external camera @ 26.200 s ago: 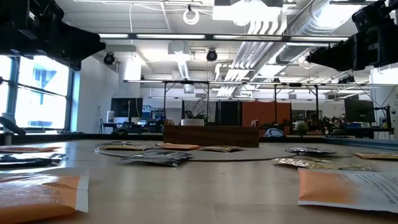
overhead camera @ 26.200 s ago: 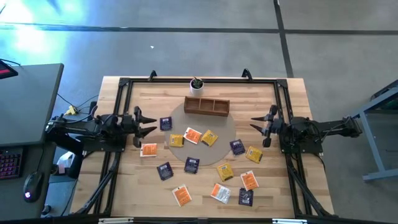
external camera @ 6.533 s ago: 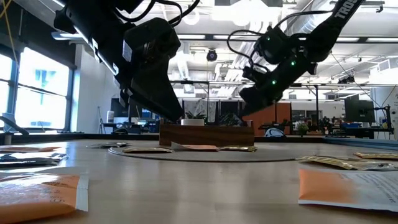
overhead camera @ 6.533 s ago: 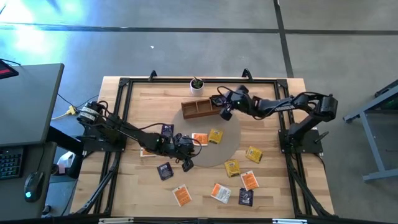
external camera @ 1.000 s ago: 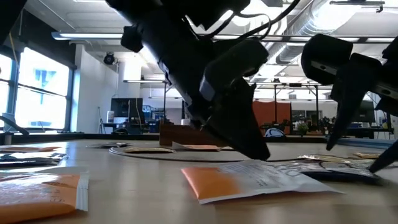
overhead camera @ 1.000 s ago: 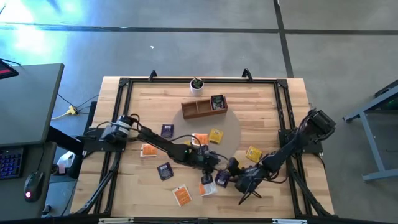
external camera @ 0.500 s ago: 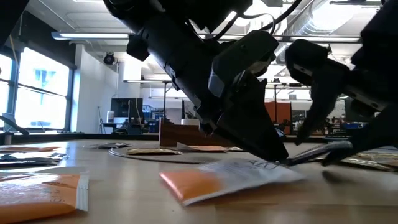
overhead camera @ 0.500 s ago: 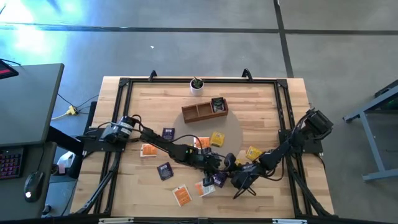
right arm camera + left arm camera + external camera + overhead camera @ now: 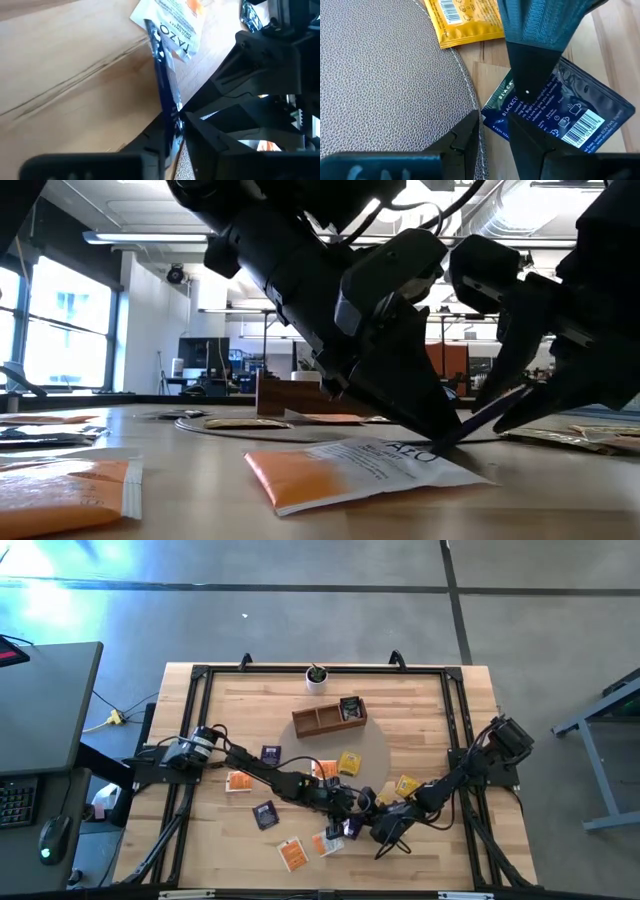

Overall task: Pick & Place Tea
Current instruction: Put the bottom purple tea bag into the right section of the wooden organizer

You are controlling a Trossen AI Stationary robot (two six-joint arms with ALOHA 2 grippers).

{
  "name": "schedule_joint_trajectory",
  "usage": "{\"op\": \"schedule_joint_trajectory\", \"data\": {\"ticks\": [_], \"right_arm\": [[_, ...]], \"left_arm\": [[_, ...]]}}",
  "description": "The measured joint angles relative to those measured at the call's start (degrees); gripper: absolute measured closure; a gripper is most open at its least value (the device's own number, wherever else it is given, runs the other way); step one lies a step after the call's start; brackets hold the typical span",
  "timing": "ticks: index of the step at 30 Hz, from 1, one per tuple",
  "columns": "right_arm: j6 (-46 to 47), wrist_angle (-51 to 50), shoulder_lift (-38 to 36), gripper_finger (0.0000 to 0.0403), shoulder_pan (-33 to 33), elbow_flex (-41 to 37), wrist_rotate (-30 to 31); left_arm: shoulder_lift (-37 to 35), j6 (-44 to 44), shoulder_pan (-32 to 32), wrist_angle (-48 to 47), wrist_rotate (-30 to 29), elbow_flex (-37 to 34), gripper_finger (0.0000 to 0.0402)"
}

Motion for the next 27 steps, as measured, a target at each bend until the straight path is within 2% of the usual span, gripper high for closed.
{"op": "schedule_joint_trajectory", "data": {"ticks": [5,8,11,16,22,24,27], "right_arm": [[0.6,0.2,0.0,0.0397,0.8,0.0,-0.5],[0.7,0.4,0.0,0.039,2.1,0.0,-0.1],[0.7,0.7,-0.1,0.0388,3.4,0.0,2.5],[0.8,1.0,-2.5,0.0398,4.9,0.0,12.5],[-3.0,-1.3,-8.7,0.0399,3.3,0.0,30.2],[-7.0,-3.3,-11.1,0.0399,1.4,0.0,32.9],[-10.8,-7.9,-13.8,0.0399,-3.3,1.2,33.1]], "left_arm": [[-1.8,-1.0,0.0,-2.3,0.4,-0.3,0.0299],[-4.4,-2.0,-0.1,-4.0,-1.4,-0.3,0.0299],[-8.8,-2.0,-0.1,-8.7,-6.0,-0.3,0.0299],[-13.3,-2.9,-0.1,-17.0,-10.6,-0.2,0.0299],[-18.6,-3.6,-0.6,-24.5,-13.8,-0.2,0.0299],[-19.4,-3.6,-0.8,-25.7,-14.4,-0.2,0.0299],[-20.8,-3.8,-0.9,-29.4,-16.3,-0.2,0.0299]]}}
